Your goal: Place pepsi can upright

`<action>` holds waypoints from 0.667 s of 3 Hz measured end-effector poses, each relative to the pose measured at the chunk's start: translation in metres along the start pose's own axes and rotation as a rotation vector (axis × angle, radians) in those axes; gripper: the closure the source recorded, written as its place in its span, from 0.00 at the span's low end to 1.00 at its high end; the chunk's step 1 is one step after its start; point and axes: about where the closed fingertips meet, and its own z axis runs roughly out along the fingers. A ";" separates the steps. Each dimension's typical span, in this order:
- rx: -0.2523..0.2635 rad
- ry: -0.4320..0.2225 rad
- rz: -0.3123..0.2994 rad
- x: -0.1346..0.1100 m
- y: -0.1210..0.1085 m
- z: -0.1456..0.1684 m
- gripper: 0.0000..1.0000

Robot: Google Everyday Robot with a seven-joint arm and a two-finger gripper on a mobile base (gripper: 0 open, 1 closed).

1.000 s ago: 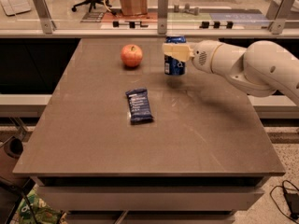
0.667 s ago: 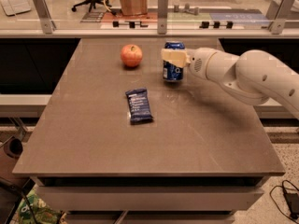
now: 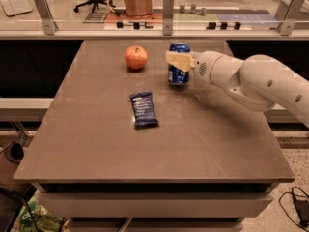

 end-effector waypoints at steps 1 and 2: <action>0.000 0.000 0.000 -0.001 0.000 0.000 0.58; -0.003 0.001 0.000 -0.001 0.002 0.001 0.35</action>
Offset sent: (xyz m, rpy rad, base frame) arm 0.0000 0.0000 0.0013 0.0000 0.0000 0.0000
